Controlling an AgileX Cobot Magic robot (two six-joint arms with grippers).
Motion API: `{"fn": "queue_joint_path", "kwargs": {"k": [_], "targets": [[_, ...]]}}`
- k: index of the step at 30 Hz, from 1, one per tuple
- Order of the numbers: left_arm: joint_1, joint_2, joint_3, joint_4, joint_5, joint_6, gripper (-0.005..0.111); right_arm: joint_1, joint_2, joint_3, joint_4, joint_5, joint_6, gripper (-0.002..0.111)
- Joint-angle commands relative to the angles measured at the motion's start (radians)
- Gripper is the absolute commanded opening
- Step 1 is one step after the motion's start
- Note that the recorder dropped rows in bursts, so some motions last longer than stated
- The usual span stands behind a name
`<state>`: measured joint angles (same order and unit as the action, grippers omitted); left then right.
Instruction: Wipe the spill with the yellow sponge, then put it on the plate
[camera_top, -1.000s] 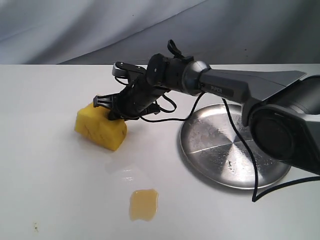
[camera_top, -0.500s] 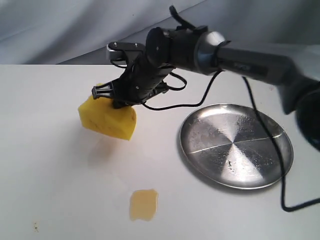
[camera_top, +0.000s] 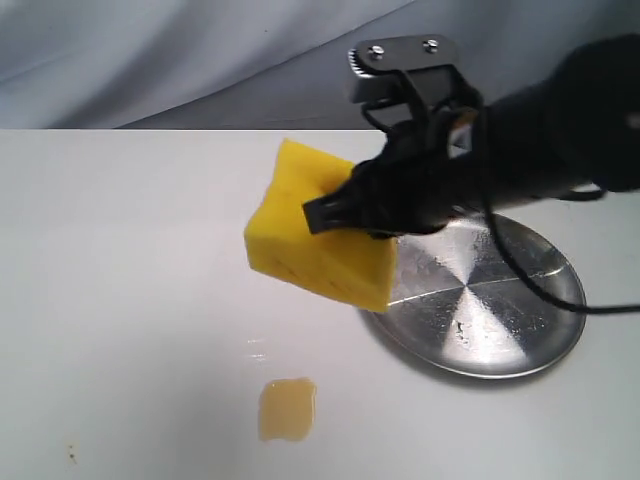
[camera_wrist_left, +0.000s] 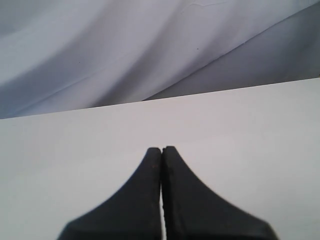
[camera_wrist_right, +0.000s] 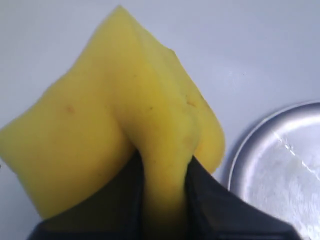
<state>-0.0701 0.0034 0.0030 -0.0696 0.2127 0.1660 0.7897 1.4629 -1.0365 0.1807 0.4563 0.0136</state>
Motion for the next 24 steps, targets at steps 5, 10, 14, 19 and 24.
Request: {"fn": "queue_joint_path", "kwargs": {"k": [5,10,14,19,24], "targets": [[0.001,-0.003,-0.003,0.001,-0.006,-0.008,0.0,0.024,-0.213,0.304,0.049,-0.051,-0.002,0.0],[0.001,-0.003,-0.003,0.001,-0.006,-0.008,0.0,0.064,-0.22,0.45,0.059,-0.196,0.026,0.0],[0.001,-0.003,-0.003,0.001,-0.006,-0.008,0.0,0.096,-0.182,0.494,0.096,-0.284,0.026,0.0],[0.001,-0.003,-0.003,0.001,-0.006,-0.008,0.0,0.099,-0.051,0.488,0.12,-0.341,0.022,0.0],[0.001,-0.003,-0.003,0.001,-0.006,-0.008,0.0,0.099,0.115,0.488,0.12,-0.412,0.017,0.0]]}}
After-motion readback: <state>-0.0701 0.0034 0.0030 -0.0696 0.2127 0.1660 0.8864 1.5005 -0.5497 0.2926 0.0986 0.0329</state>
